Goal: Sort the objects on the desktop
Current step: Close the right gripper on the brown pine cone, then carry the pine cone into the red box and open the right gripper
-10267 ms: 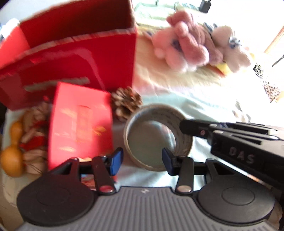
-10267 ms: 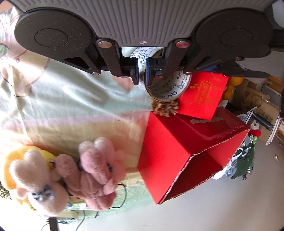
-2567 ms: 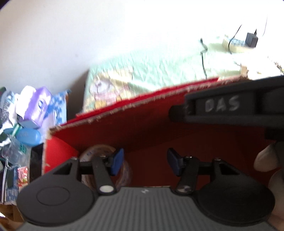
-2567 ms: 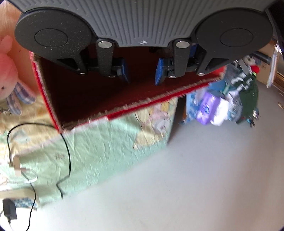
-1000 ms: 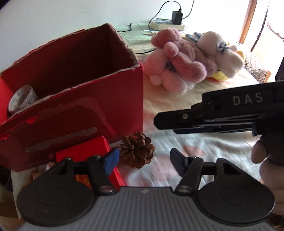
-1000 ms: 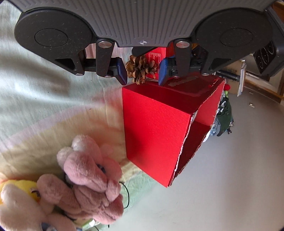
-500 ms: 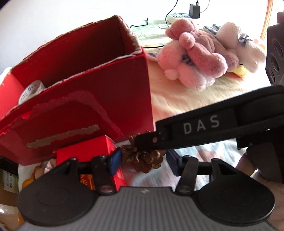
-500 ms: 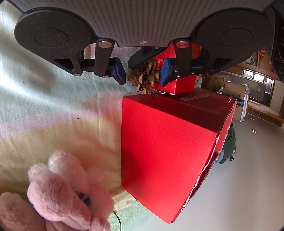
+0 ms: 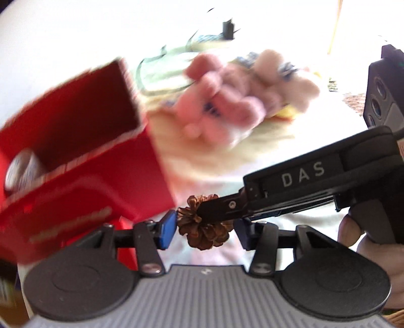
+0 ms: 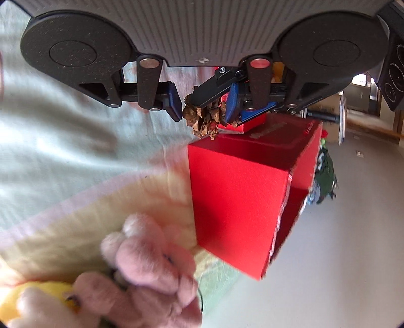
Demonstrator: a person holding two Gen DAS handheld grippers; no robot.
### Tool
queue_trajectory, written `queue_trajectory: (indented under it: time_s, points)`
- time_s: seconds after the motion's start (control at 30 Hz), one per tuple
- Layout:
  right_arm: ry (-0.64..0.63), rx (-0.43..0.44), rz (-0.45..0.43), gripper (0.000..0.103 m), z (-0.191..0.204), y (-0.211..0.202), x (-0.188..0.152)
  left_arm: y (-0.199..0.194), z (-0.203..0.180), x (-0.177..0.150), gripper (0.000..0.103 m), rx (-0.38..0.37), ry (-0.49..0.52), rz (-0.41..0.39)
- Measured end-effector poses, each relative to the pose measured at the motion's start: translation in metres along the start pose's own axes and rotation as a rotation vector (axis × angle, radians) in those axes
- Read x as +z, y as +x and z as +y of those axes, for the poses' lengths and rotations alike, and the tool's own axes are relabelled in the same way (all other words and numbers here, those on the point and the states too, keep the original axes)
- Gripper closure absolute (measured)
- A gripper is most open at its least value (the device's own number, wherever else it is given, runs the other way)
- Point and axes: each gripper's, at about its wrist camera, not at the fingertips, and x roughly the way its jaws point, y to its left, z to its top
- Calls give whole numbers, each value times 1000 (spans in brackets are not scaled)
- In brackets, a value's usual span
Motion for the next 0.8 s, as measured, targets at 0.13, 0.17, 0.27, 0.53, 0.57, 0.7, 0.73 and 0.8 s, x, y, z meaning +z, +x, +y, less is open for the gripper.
queue_trajectory:
  time_s: [0.13, 0.17, 0.27, 0.53, 0.57, 0.7, 0.73, 0.8]
  points:
    - [-32, -40, -122, 62, 21, -36, -3, -23, -10, 17, 53, -61, 77, -90]
    - [-46, -46, -157, 62, 27, -45, -2, -28, -11, 26, 53, -74, 92, -118]
    - [-97, -47, -240, 62, 53, -64, 8, -52, -4, 44, 53, -98, 138, -208]
    - [-296, -35, -349, 62, 139, -57, 57, -98, 57, 96, 53, -73, 165, -368]
    - [-312, -32, -348, 62, 146, -55, 62, -101, 67, 100, 53, -59, 165, -375]
    - [-364, -50, -308, 62, 180, -20, 81, -97, 104, 111, 53, -21, 146, -357]
    - [-371, -55, -288, 62, 185, -11, 85, -95, 114, 112, 53, -19, 137, -343]
    - [-371, -61, -237, 62, 193, 10, 92, -87, 133, 111, 53, -14, 117, -308]
